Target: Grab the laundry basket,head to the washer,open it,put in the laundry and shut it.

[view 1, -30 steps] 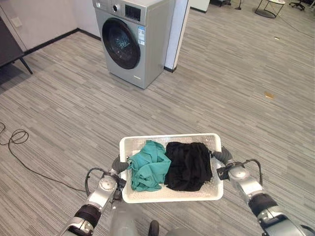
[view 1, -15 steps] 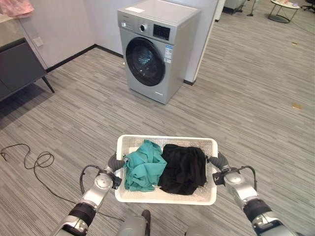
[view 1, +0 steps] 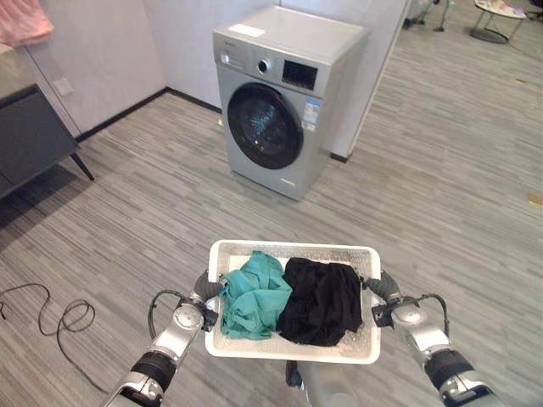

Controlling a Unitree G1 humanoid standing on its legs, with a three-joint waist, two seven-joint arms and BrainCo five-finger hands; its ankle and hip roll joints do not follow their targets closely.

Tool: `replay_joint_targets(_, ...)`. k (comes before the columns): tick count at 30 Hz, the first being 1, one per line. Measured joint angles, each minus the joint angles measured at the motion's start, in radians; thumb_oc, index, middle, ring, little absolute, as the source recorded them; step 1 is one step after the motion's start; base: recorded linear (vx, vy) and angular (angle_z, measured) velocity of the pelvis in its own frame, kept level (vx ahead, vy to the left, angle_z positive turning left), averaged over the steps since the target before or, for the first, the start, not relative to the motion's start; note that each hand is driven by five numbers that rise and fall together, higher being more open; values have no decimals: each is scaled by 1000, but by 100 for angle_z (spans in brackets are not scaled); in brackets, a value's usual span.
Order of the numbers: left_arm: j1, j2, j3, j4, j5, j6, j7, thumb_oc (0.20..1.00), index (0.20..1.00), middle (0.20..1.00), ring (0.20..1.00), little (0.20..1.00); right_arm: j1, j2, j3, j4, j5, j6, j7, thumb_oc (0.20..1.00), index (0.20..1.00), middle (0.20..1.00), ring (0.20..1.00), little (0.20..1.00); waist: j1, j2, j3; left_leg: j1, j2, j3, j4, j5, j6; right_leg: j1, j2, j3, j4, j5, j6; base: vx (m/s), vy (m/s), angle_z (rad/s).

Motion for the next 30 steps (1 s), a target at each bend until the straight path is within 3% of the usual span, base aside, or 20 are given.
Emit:
replay_joint_targets(1, -1, -47, 1, 34, -1, -2, 5, 200, 200, 200, 200, 200, -1, -14, -12, 3, 2, -1, 0, 200, 200, 200, 200, 200, 1, 45, -19, -119, 32, 30, 271, 28, -47, 36, 26, -6, 8, -49, -8, 278, -224, 50)
replay_joint_targets(2, -8, -45, 3, 37, -2, -2, 4, 200, 200, 200, 200, 200, -8, -20, -12, 3, 4, -3, 0, 200, 200, 200, 200, 200, 2, 56, -20, -237, 68, 90, 503, 97, -76, 51, 30, -18, 5, -56, 6, 272, -239, 27)
replay_joint_targets(4, -4, -19, 0, 30, -2, -2, 1, 200, 200, 200, 200, 200, -13, -8, 1, 3, 14, -4, 0, 200, 200, 200, 200, 200, 22, 44, -22, -378, 152, 140, 717, 95, -32, 104, 54, -3, 4, -104, -9, 291, -209, 6)
replay_joint_targets(5, -5, 9, -8, 15, -3, -4, 1, 200, 200, 200, 200, 200, -9, 4, 3, -2, 31, -4, -1, 200, 200, 200, 200, 200, 38, 19, -17, -490, 245, 165, 844, 107, -3, 145, 69, 5, 14, -158, -40, 301, -136, 3)
replay_joint_targets(7, -9, 14, -15, 12, -3, -4, 1, 200, 200, 200, 200, 200, -8, 12, -1, -4, 40, -4, -8, 200, 200, 200, 200, 200, 47, 0, -12, -568, 290, 160, 876, 102, 4, 172, 66, 7, 8, -158, -27, 198, -40, -16)
replay_joint_targets(8, -2, 28, -14, 14, -9, -2, 5, 200, 200, 200, 200, 200, -15, 28, 0, -6, 40, -4, -21, 200, 200, 200, 200, 200, 54, -22, -8, -634, 322, 146, 772, 97, 10, 212, 49, 25, 4, -158, -18, 314, 67, -33)
replay_joint_targets(9, -3, 41, -24, 7, -10, -6, 1, 200, 200, 200, 200, 200, -6, 26, 0, -10, 40, -4, -21, 200, 200, 200, 200, 200, 54, -39, -4, -672, 308, 119, 639, 94, 3, 256, 27, 44, -16, -201, -16, 446, 143, -24)
replay_joint_targets(10, -14, 48, -36, -2, -9, -9, -4, 200, 200, 200, 200, 200, 7, 20, -8, -30, 40, -4, -21, 200, 200, 200, 200, 200, 50, -53, -5, -700, 293, 113, 507, 88, -2, 265, 7, 61, -26, -236, 33, 498, 214, -11)
replay_joint_targets(12, -21, 44, -44, -8, -10, -10, -3, 200, 200, 200, 200, 200, -5, 3, -9, -31, 41, -4, -21, 200, 200, 200, 200, 200, 66, -40, 18, -710, 298, 82, 232, 104, -4, 300, 11, 93, -44, -227, 54, 437, 206, -53)
replay_joint_targets(14, 8, 55, -34, 5, -11, -8, -6, 200, 200, 200, 200, 200, -4, 19, 8, -30, 39, -4, -21, 200, 200, 200, 200, 200, 109, -31, 25, -640, 269, -109, -167, 149, -52, 379, 6, 189, -84, -269, 79, 409, 180, -117)
replay_joint_targets(17, 28, 50, -31, 5, -12, -9, -6, 200, 200, 200, 200, 200, 6, 20, 20, -14, 39, -5, -20, 200, 200, 200, 200, 200, 135, 20, 33, -612, 275, -186, -160, 165, -73, 459, -13, 282, -93, -332, 98, 485, 339, -122)
replay_joint_targets(18, 51, 44, -20, -4, -12, -10, -5, 200, 200, 200, 200, 200, 16, 25, 18, -16, 38, -6, -19, 200, 200, 200, 200, 200, 148, 41, 21, -583, 281, -163, -115, 177, -59, 473, -23, 324, -69, -362, 142, 372, 328, -118)
replay_joint_targets(20, 54, 54, -10, -10, -11, -9, -7, 200, 200, 200, 200, 200, 28, 35, 20, -24, 37, -6, -18, 200, 200, 200, 200, 200, 139, 14, 16, -577, 236, -115, -78, 231, -43, 459, -86, 325, -1, -415, 191, 317, 287, -87)
replay_joint_targets(21, 58, 54, 2, -22, -11, -10, -8, 200, 200, 200, 200, 200, 36, 37, 15, -37, 37, -6, -18, 200, 200, 200, 200, 200, 138, 17, 16, -552, 220, -109, -91, 301, -32, 447, -105, 309, 38, -429, 205, 375, 344, -91)
replay_joint_targets(22, 54, 64, 6, -28, -9, -7, -9, 200, 200, 200, 200, 200, 48, 58, -4, -44, 35, -5, -18, 200, 200, 200, 200, 200, 133, 8, 16, -516, 180, -67, -76, 323, 23, 429, -150, 290, 140, -437, 229, 278, 297, -82)
replay_joint_targets(24, 35, 73, 13, -40, -8, -11, -8, 200, 200, 200, 200, 200, 61, 68, -25, -61, 25, -7, -18, 200, 200, 200, 200, 200, 108, 7, 15, -476, 152, -45, -107, 304, 56, 354, -160, 294, 315, -406, 251, 255, 306, -49)
replay_joint_targets(25, 21, 95, 16, -53, -2, -11, -7, 200, 200, 200, 200, 200, 49, 84, -31, -64, 14, -7, -18, 200, 200, 200, 200, 200, 104, 7, 18, -454, 145, -12, -120, 298, 91, 209, -161, 294, 570, -349, 290, 203, 250, -42)
replay_joint_targets(27, 20, 116, 24, -62, -1, -11, -6, 200, 200, 200, 200, 200, 40, 104, -37, -65, -3, -7, -18, 200, 200, 200, 200, 200, 111, 10, 29, -406, 143, 27, -155, 299, 99, 98, -197, 231, 727, -360, 309, 241, 204, -59)
replay_joint_targets(29, 21, 121, 39, -78, -1, -11, -6, 200, 200, 200, 200, 200, 40, 107, -35, -71, -4, -7, -18, 200, 200, 200, 200, 200, 102, 26, 39, -358, 141, 56, -169, 270, 133, 16, -215, 119, 696, -380, 293, 353, 134, -51)
replay_joint_targets(30, 26, 126, 48, -93, -1, -12, -5, 200, 200, 200, 200, 200, 33, 110, -35, -73, -4, -7, -18, 200, 200, 200, 200, 200, 109, 33, 41, -338, 142, 80, -194, 271, 133, -16, -228, 14, 580, -383, 275, 254, 34, -40)
